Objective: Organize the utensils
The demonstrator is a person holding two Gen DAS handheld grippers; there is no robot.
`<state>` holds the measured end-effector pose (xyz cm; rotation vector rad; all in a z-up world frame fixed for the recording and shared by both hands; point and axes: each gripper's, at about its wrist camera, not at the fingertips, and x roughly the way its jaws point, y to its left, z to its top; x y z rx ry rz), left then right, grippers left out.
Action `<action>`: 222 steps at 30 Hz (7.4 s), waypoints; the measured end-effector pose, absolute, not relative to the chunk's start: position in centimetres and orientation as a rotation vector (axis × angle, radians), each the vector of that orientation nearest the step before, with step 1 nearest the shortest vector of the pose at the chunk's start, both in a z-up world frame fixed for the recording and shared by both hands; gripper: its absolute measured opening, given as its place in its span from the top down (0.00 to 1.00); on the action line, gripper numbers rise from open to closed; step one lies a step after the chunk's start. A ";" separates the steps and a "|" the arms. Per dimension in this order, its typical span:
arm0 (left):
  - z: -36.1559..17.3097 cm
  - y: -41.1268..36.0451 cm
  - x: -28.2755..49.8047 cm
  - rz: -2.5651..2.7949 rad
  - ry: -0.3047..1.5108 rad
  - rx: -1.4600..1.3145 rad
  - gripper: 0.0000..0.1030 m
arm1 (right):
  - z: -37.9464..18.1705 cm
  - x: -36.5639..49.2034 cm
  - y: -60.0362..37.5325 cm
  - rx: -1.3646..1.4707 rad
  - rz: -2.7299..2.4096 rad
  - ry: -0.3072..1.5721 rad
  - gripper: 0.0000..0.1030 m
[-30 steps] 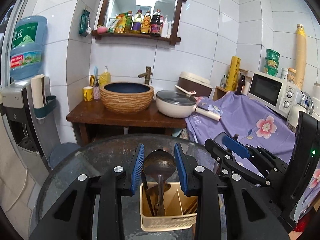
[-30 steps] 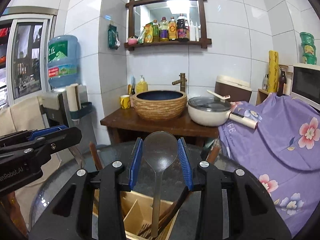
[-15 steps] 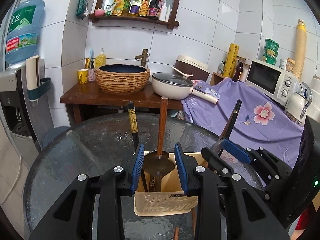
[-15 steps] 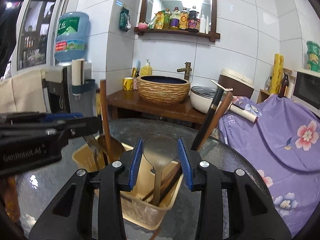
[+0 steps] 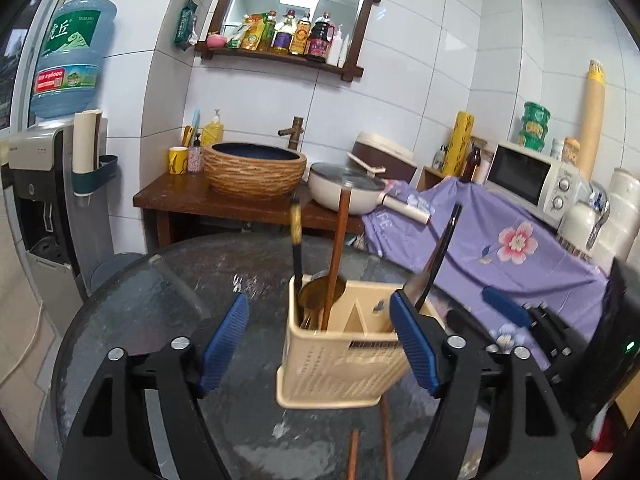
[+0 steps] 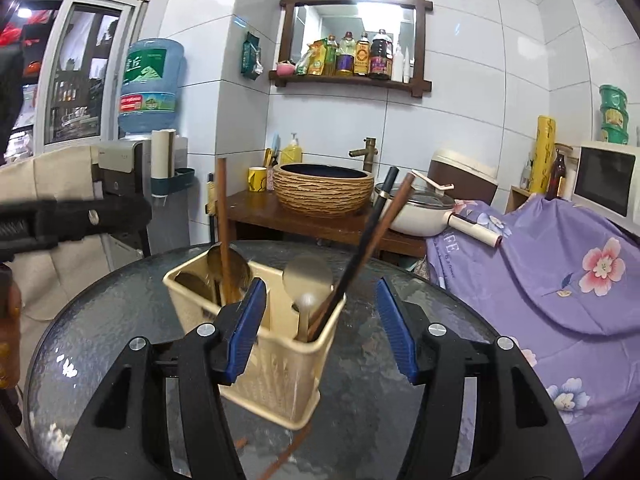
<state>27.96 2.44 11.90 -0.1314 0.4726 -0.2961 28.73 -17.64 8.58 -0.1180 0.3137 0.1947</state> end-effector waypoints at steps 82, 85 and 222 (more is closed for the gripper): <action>2.0 -3.7 26.1 -0.404 0.755 0.061 0.93 | 1.2 30.6 -22.2 0.078 0.298 0.728 0.93; 4.8 -2.2 24.4 -0.421 0.686 0.021 0.93 | 4.1 28.2 -23.0 0.101 0.344 0.648 0.93; 1.5 2.8 1.1 -0.181 0.217 -0.055 0.06 | 0.7 -0.1 -22.5 0.022 0.274 0.209 0.06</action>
